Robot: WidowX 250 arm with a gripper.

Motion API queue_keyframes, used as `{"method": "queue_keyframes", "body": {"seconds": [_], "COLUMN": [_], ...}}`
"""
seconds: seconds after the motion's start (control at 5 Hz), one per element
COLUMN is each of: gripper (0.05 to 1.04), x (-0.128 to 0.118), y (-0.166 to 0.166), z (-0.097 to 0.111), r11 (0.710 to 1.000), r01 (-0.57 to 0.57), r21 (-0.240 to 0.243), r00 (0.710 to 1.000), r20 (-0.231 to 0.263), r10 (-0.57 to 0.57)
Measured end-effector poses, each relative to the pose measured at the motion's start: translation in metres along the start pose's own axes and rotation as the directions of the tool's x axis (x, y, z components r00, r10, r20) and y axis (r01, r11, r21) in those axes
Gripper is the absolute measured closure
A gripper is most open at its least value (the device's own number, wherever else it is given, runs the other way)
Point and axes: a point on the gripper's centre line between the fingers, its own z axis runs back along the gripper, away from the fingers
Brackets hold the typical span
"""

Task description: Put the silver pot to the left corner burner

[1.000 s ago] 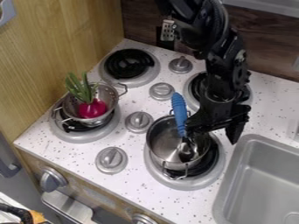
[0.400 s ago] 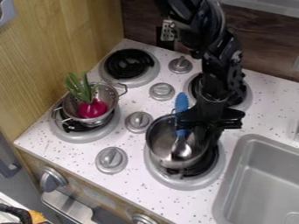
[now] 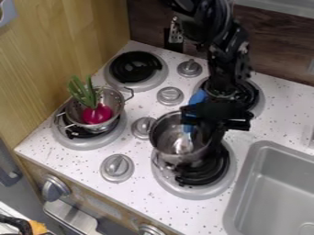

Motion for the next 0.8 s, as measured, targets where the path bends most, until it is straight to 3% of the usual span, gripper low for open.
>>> {"method": "queue_keyframes", "body": {"seconds": [0.4,0.6,0.8], "gripper": [1.009,1.010,1.010], "x": [0.031,0.052,0.082], "y": [0.012,0.023,0.032], "z": [0.019,0.016,0.009], "r11": [0.981,0.953,0.904], "r01": [0.194,0.304,0.427], "r21": [0.014,0.011,0.005], "r00": [0.978,0.947,0.900], "r20": [0.079,0.108,0.093], "r10": [-0.195,-0.304,-0.426]}}
